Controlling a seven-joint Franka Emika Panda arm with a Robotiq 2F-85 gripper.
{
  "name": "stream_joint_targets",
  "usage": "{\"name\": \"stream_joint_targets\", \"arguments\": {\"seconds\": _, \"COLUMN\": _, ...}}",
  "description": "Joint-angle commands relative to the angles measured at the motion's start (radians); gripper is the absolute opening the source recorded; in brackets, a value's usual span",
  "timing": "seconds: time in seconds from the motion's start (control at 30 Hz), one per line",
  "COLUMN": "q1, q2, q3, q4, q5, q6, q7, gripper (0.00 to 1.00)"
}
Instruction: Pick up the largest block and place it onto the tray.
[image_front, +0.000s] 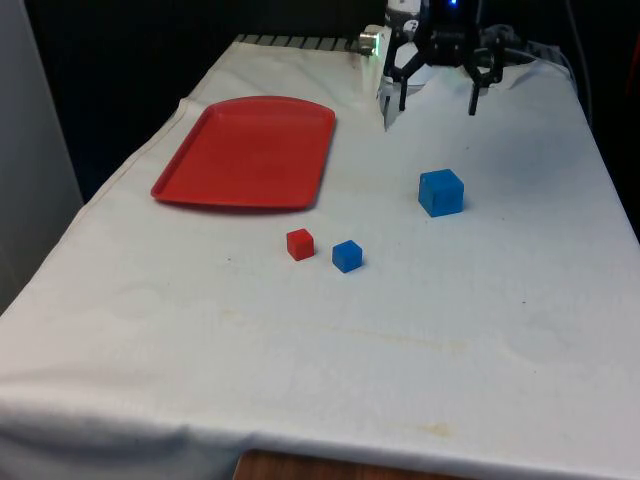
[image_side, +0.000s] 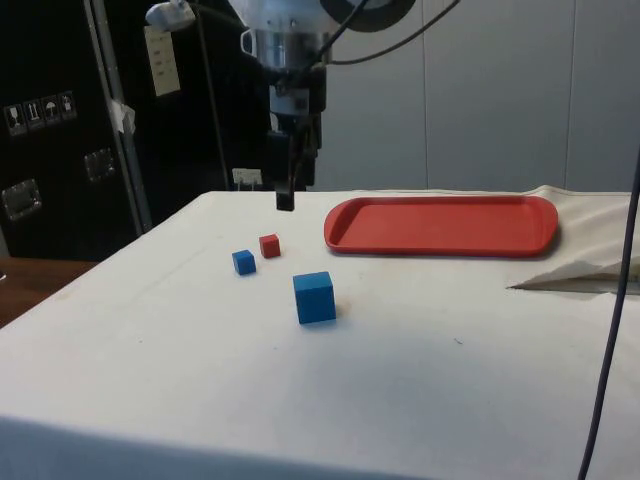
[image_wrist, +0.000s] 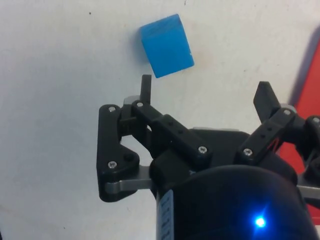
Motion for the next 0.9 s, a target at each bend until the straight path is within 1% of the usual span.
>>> {"name": "stream_joint_targets", "arguments": {"seconds": 0.0, "q1": 0.000, "q2": 0.004, "q3": 0.000, "q4": -0.002, "q5": 0.007, "q6": 0.006, "q7": -0.009, "gripper": 1.00}}
{"name": "stream_joint_targets", "arguments": {"seconds": 0.07, "q1": -0.002, "q2": 0.015, "q3": 0.000, "q4": -0.009, "q5": 0.047, "q6": 0.024, "q7": -0.052, "gripper": 1.00}}
{"name": "stream_joint_targets", "arguments": {"seconds": 0.23, "q1": -0.002, "q2": 0.045, "q3": -0.003, "q4": 0.000, "q5": 0.080, "q6": 0.026, "q7": -0.086, "gripper": 1.00}}
{"name": "stream_joint_targets", "arguments": {"seconds": 0.27, "q1": -0.002, "q2": 0.045, "q3": -0.008, "q4": 0.001, "q5": 0.061, "q6": 0.023, "q7": -0.074, "gripper": 1.00}}
{"name": "stream_joint_targets", "arguments": {"seconds": 0.3, "q1": -0.002, "q2": 0.050, "q3": -0.003, "q4": 0.003, "q5": 0.084, "q6": 0.026, "q7": -0.091, "gripper": 1.00}}
{"name": "stream_joint_targets", "arguments": {"seconds": 0.37, "q1": -0.002, "q2": 0.064, "q3": -0.002, "q4": 0.005, "q5": 0.088, "q6": 0.024, "q7": -0.104, "gripper": 1.00}}
{"name": "stream_joint_targets", "arguments": {"seconds": 0.53, "q1": 0.000, "q2": 0.082, "q3": 0.004, "q4": 0.006, "q5": 0.088, "q6": 0.026, "q7": -0.120, "gripper": 1.00}}
{"name": "stream_joint_targets", "arguments": {"seconds": 0.57, "q1": -0.001, "q2": 0.085, "q3": -0.001, "q4": 0.009, "q5": 0.073, "q6": 0.023, "q7": -0.110, "gripper": 1.00}}
{"name": "stream_joint_targets", "arguments": {"seconds": 0.6, "q1": 0.000, "q2": 0.088, "q3": 0.007, "q4": 0.006, "q5": 0.087, "q6": 0.029, "q7": -0.126, "gripper": 1.00}}
{"name": "stream_joint_targets", "arguments": {"seconds": 0.8, "q1": 0.000, "q2": 0.108, "q3": 0.019, "q4": 0.001, "q5": 0.089, "q6": 0.046, "q7": -0.143, "gripper": 1.00}}
{"name": "stream_joint_targets", "arguments": {"seconds": 0.83, "q1": 0.000, "q2": 0.108, "q3": 0.013, "q4": 0.008, "q5": 0.073, "q6": 0.031, "q7": -0.130, "gripper": 1.00}}
{"name": "stream_joint_targets", "arguments": {"seconds": 0.87, "q1": 0.000, "q2": 0.111, "q3": 0.021, "q4": 0.000, "q5": 0.089, "q6": 0.050, "q7": -0.145, "gripper": 1.00}}
